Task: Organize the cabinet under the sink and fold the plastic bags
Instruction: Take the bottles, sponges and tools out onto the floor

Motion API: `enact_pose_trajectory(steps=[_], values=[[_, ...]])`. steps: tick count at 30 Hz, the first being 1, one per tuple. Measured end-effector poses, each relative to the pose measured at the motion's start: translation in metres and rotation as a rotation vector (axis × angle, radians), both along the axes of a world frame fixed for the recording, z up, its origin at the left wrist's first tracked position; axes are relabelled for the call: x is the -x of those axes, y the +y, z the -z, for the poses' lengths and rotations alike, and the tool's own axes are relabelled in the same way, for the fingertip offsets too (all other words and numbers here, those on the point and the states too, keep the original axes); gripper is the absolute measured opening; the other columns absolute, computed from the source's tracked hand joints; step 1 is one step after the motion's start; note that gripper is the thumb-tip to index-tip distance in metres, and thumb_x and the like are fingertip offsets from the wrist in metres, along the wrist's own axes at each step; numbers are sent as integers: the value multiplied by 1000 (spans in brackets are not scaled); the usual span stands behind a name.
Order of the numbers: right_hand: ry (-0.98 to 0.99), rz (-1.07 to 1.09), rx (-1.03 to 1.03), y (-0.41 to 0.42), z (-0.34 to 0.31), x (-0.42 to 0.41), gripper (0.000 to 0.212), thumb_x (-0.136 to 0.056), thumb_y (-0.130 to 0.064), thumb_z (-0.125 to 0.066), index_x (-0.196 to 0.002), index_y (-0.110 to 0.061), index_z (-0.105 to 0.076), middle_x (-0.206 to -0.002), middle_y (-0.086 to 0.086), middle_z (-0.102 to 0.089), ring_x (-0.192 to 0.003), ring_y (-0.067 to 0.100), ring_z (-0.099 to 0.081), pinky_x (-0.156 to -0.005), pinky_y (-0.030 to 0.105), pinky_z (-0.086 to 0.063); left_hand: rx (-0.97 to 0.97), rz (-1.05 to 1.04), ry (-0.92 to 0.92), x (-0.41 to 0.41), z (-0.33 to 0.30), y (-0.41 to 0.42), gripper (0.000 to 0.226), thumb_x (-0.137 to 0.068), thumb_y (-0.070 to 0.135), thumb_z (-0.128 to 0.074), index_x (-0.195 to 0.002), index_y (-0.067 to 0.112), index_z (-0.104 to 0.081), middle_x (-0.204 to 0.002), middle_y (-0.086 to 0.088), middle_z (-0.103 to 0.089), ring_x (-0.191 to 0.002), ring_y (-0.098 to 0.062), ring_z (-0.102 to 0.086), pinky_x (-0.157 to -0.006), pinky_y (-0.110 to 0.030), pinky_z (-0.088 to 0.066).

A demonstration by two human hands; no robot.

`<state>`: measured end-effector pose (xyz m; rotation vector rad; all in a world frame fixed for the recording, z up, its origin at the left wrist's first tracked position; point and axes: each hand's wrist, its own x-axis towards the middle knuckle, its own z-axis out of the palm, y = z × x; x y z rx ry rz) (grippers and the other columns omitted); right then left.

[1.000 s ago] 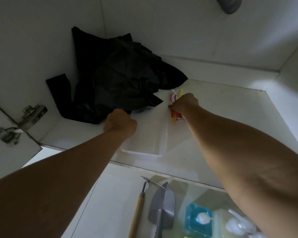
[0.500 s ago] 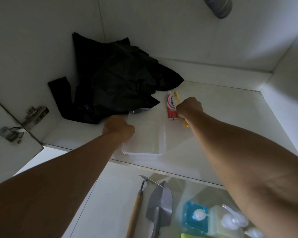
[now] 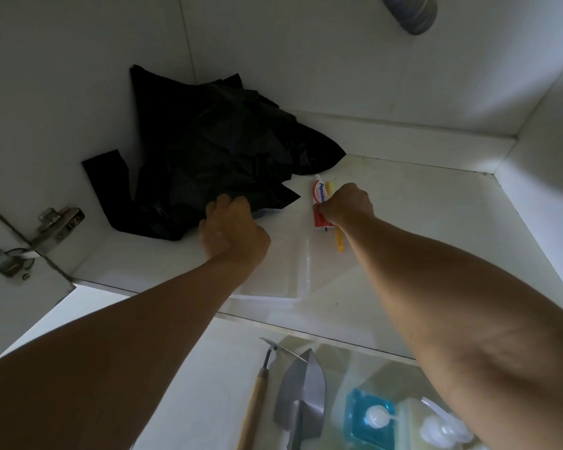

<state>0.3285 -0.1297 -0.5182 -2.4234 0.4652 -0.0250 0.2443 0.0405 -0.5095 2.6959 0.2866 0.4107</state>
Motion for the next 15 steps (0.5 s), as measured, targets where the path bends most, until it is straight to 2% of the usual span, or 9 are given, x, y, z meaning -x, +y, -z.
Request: enact_pose_trajectory(steps=[4,7,9,12,15], values=[[49,-9,-20,1,-3,-5,47,-85,-33,-71,-121,-9,-54,-120,11,-63,-108,27,-62,-72,27,-43,1,175,-121,-6,1,-13,21,-83,10,-60,-104,9,-63,-108,-8,-58,-106,-25,-49,-90,-33,-41],[118,-46,-31,-4,-7,-7,46,-85,-31,-73,-120,-9,-53,-108,10,-64,-94,26,-65,-72,30,-50,19,293,-123,-21,-1,-29,23,-87,9,-58,-109,8,-63,-109,-9,-62,-108,-22,-51,-90,-24,-36],[170,-58,-22,-11,-9,-7,45,-82,-30,-76,-115,-10,-53,-98,9,-63,-85,25,-65,-76,32,-56,62,313,-90,-35,-4,-43,29,-88,10,-58,-117,8,-62,-114,-9,-63,-110,-22,-54,-90,-23,-39],[241,-86,13,-27,-9,-2,52,-77,-31,-80,-116,-8,-55,-99,12,-65,-89,27,-68,-83,38,-58,122,312,-32,-53,-10,-67,34,-89,11,-62,-123,8,-60,-119,-11,-63,-108,-21,-61,-83,-21,-46],[294,-142,18,-46,-11,8,47,-72,-34,-85,-103,-8,-61,-92,12,-68,-75,24,-66,-67,31,-57,61,335,57,-67,-15,-88,36,-87,14,-67,-122,5,-60,-122,-14,-62,-111,-25,-60,-87,-26,-49]])
